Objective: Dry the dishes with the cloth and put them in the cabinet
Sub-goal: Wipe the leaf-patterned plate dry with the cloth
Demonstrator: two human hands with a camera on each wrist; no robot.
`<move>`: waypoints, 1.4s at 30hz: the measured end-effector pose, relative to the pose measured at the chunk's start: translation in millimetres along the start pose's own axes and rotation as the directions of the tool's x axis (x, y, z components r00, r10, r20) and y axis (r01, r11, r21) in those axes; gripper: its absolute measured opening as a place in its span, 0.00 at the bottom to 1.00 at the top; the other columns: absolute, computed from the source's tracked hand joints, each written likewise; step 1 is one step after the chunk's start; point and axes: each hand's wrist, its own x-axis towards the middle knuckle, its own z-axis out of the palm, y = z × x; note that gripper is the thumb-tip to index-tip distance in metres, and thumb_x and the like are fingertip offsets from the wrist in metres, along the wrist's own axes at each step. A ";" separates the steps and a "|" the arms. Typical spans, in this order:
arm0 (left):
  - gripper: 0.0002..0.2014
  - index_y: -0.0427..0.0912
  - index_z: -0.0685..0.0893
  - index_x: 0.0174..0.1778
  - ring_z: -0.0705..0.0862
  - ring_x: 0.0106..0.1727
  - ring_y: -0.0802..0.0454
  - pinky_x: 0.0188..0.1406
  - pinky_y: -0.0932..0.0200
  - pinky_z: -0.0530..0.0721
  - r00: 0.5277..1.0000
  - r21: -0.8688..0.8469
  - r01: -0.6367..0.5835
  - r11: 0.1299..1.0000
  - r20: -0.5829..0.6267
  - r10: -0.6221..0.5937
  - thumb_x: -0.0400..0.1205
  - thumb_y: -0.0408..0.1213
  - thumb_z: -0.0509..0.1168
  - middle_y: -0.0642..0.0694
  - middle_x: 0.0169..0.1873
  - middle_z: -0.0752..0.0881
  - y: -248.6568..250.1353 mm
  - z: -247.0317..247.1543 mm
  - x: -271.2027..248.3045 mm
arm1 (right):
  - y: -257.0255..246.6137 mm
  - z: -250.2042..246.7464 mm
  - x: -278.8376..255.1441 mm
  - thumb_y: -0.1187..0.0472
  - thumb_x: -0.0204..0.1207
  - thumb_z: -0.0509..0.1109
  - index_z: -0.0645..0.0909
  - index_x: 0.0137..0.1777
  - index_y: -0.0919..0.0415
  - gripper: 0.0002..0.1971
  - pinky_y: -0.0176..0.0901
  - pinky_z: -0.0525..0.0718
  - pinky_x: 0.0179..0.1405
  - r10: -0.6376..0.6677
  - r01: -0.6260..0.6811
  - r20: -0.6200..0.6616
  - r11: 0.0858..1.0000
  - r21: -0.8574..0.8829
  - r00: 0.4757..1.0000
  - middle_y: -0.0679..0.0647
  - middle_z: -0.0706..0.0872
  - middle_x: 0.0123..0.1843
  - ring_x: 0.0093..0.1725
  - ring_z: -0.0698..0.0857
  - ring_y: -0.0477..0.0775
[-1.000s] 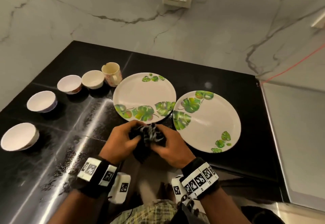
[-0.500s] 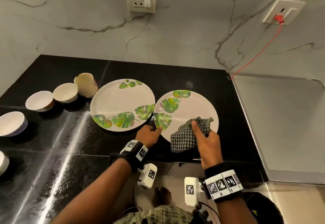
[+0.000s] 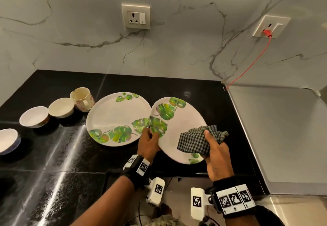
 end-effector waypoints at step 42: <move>0.18 0.35 0.85 0.49 0.87 0.39 0.50 0.36 0.59 0.86 0.321 0.140 -0.605 0.784 -0.858 0.401 0.93 0.39 0.53 0.47 0.39 0.90 35.6 -248.1 -190.3 | 98.5 279.1 -105.4 0.51 0.90 0.57 0.53 0.90 0.51 0.31 0.66 0.54 0.88 -0.179 0.979 0.976 0.140 0.149 -0.123 0.50 0.49 0.92 0.91 0.45 0.54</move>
